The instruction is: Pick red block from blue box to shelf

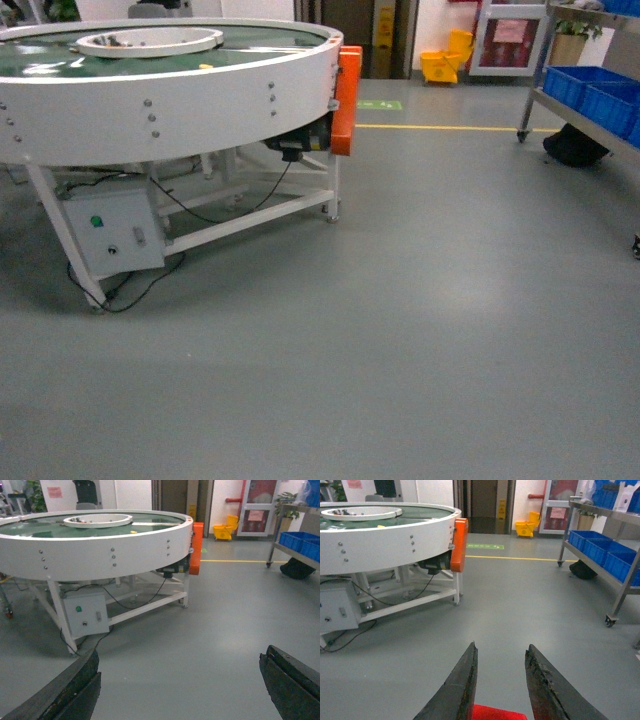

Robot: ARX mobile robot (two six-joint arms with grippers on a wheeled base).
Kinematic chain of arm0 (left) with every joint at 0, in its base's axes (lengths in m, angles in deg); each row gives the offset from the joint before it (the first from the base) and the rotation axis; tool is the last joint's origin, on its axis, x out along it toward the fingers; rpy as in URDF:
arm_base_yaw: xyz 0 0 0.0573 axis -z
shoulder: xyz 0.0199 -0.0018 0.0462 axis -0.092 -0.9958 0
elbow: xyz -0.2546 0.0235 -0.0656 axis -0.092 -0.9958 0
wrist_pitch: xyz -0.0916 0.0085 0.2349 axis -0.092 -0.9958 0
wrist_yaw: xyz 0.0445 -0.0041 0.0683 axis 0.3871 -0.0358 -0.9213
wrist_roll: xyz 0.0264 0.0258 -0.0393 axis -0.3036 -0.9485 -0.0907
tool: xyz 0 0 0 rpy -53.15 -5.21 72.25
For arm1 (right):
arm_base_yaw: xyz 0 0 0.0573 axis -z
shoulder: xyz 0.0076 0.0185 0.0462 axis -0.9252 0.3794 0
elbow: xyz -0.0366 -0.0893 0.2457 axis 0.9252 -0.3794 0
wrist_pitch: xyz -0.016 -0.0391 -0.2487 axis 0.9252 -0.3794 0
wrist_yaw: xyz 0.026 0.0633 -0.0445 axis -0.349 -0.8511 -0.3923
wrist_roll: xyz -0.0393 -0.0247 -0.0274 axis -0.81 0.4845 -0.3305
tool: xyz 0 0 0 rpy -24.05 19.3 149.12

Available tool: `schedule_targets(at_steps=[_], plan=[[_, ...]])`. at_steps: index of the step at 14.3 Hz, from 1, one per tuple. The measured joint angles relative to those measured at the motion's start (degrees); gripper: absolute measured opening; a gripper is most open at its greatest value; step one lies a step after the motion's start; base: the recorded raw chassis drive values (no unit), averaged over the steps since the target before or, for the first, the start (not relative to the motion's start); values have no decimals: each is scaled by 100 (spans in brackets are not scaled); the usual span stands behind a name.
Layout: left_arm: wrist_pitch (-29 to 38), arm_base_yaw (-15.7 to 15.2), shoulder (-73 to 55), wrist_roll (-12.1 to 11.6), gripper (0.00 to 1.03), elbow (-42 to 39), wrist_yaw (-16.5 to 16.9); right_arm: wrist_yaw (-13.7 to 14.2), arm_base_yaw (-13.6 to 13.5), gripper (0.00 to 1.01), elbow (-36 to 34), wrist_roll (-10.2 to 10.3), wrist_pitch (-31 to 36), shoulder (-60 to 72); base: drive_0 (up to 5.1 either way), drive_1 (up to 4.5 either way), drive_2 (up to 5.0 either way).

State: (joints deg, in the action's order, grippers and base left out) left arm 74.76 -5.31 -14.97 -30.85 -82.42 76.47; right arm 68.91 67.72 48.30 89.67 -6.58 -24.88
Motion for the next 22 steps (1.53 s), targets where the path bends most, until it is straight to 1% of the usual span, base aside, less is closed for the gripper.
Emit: schedule_targets(at_steps=[8, 17, 22], plan=[[-20, 0, 0, 0, 98, 0, -2, 0, 0, 25, 0, -2, -9, 4, -162, 212, -536], [-28, 0, 0, 0, 98, 0, -2, 0, 0, 25, 2, -2, -17, 9, -159, -159, -159], [-15, 4, 0, 0, 98, 0, -11, 0, 0, 25, 4, -2, -33, 9, 197, -170, -566]])
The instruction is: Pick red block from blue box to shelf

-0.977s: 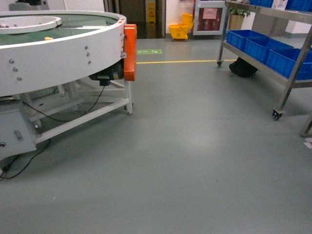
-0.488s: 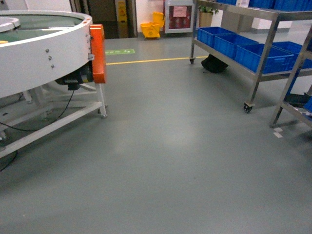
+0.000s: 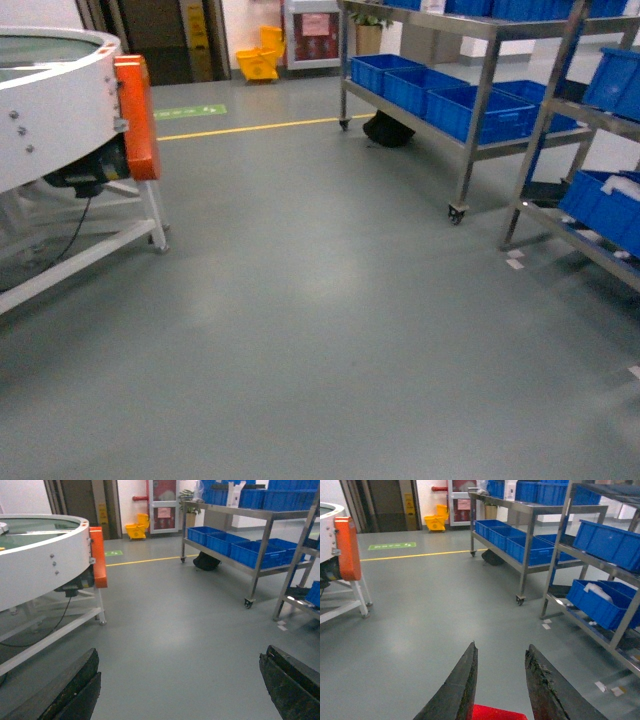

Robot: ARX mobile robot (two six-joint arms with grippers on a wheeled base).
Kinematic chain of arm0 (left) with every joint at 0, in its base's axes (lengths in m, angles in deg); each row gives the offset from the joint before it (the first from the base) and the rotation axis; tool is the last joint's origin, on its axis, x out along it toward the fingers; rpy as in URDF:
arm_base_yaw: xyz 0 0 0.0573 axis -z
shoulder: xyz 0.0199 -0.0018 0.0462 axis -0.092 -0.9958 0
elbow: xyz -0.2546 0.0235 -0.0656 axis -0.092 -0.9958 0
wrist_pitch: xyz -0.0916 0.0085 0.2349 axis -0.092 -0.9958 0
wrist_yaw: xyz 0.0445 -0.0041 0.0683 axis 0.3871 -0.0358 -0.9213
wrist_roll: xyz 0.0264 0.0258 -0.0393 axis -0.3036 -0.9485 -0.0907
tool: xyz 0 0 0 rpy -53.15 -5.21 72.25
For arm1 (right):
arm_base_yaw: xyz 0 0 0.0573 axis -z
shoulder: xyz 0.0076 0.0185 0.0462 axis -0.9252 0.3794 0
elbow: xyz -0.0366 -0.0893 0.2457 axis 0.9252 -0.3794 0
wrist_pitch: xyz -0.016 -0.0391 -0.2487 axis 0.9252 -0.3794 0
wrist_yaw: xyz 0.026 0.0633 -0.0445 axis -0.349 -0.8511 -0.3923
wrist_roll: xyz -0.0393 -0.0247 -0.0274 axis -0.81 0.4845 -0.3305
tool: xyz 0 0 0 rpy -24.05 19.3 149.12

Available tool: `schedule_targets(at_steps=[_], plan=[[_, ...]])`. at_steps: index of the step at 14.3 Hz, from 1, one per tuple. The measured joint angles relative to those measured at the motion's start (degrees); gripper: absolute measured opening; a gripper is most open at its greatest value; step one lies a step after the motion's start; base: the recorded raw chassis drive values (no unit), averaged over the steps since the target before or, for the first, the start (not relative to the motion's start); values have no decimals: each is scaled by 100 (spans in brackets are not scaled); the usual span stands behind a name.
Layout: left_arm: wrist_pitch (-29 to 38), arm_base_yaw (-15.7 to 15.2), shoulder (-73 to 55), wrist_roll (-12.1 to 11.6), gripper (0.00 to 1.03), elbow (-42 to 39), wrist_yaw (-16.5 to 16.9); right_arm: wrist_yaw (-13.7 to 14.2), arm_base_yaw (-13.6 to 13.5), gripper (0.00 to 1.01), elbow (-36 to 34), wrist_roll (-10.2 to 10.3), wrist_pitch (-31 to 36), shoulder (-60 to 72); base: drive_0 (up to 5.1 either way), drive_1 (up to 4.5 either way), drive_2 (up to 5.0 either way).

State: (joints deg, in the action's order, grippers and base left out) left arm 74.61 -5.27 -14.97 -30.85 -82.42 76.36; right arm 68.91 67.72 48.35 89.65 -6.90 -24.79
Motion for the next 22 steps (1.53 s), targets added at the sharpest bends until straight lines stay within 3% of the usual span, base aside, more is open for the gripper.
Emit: schedule_targets(at_steps=[6, 22], plan=[[-11, 0, 0, 0, 98, 0, 9, 0, 0, 25, 0, 0, 17, 0, 192, -82, -612], [-2, 2, 0, 0, 98, 0, 11, 2, 0, 25, -2, 0, -4, 0, 254, 237, -502]])
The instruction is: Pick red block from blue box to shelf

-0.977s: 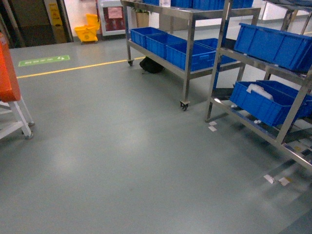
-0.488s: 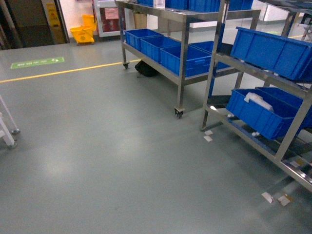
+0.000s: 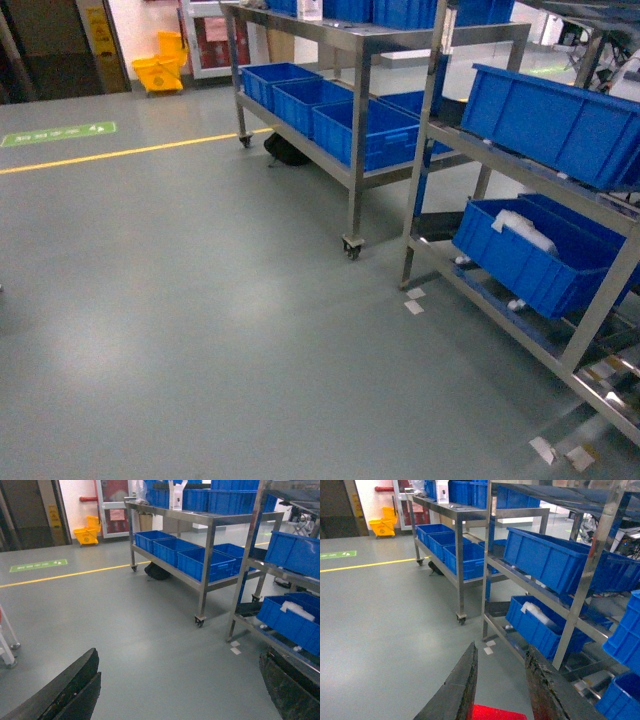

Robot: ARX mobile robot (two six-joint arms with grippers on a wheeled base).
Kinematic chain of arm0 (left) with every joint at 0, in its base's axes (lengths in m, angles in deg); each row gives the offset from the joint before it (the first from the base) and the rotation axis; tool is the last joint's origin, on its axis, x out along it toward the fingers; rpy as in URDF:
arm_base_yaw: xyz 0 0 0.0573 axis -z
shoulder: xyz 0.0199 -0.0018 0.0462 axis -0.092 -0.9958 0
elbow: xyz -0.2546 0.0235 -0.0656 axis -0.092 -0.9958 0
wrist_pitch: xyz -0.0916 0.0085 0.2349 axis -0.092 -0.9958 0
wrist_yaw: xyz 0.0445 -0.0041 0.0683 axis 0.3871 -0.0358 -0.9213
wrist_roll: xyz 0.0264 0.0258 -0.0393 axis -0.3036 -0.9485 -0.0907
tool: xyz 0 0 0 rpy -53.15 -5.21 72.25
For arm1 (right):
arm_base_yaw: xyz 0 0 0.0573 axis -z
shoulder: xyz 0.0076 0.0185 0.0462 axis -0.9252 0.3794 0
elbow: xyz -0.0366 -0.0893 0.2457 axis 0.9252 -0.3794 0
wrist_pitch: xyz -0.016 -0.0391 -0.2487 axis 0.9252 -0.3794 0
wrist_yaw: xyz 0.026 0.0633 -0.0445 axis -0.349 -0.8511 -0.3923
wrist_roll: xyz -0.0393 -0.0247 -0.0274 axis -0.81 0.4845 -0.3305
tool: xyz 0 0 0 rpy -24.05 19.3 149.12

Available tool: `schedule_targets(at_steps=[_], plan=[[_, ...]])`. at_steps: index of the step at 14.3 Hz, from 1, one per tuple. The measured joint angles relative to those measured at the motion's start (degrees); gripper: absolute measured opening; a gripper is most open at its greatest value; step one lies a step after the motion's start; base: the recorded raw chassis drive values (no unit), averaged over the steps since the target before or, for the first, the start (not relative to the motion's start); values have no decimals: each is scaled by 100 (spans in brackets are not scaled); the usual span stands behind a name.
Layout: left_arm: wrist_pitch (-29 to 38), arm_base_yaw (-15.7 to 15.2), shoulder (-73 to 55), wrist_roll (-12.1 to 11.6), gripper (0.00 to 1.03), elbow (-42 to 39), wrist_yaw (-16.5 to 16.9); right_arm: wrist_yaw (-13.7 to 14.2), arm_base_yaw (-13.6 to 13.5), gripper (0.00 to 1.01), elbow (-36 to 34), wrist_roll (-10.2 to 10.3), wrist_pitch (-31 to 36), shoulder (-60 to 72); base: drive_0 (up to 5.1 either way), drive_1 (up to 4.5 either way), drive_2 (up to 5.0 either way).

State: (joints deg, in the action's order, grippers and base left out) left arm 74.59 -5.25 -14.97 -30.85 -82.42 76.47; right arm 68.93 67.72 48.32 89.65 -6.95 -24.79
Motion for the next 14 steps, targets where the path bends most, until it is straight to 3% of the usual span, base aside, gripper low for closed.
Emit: schedule_targets(at_steps=[10, 14], plan=[[-13, 0, 0, 0, 98, 0, -7, 0, 0, 25, 0, 0, 20, 0, 251, 242, -503], [-31, -2, 0, 0, 98, 0, 4, 0, 0, 25, 4, 0, 24, 11, 11, 182, -160]])
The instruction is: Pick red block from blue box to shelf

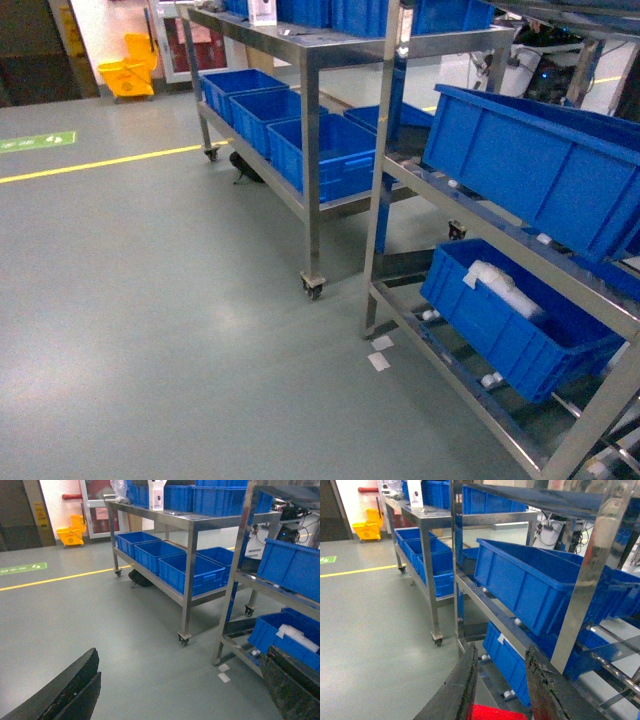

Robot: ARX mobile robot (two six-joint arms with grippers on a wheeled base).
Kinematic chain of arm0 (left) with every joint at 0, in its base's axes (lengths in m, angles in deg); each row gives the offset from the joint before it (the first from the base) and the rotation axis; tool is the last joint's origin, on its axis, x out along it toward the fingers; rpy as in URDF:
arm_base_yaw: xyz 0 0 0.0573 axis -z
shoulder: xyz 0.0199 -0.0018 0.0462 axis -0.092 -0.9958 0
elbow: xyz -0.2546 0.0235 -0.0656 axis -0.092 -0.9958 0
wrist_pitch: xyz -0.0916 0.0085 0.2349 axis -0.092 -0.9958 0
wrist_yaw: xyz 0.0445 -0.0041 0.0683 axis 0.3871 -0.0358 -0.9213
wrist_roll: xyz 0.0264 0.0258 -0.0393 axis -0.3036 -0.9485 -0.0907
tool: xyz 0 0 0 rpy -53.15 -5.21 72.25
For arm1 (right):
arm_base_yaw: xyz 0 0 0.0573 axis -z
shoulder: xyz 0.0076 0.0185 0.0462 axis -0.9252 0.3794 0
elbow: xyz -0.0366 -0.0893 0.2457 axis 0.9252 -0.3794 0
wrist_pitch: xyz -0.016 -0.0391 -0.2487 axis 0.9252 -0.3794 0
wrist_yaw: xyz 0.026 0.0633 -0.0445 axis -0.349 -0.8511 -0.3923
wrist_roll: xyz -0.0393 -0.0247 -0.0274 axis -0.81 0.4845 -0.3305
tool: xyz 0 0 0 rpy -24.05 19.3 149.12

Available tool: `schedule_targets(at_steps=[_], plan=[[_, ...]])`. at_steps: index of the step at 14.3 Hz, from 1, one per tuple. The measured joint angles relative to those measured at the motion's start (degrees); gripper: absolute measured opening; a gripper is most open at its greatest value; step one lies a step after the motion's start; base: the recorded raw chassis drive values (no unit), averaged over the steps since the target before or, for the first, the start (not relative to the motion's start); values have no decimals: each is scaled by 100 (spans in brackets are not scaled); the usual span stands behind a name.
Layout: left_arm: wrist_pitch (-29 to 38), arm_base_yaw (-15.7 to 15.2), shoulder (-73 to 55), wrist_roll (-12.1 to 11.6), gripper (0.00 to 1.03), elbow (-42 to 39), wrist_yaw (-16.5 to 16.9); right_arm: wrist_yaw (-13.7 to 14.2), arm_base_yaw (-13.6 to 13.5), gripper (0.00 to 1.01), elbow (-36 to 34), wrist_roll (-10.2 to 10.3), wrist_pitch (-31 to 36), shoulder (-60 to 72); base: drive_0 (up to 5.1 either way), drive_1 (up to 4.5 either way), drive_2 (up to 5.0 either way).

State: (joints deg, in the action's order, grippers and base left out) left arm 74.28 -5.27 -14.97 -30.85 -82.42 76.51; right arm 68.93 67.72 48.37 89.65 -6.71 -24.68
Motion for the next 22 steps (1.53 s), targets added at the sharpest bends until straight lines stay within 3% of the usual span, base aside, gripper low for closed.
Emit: schedule_targets(at_steps=[22], plan=[[24, 0, 0, 0, 98, 0, -2, -2, 0, 25, -4, 0, -2, -11, 3, 3, 3]])
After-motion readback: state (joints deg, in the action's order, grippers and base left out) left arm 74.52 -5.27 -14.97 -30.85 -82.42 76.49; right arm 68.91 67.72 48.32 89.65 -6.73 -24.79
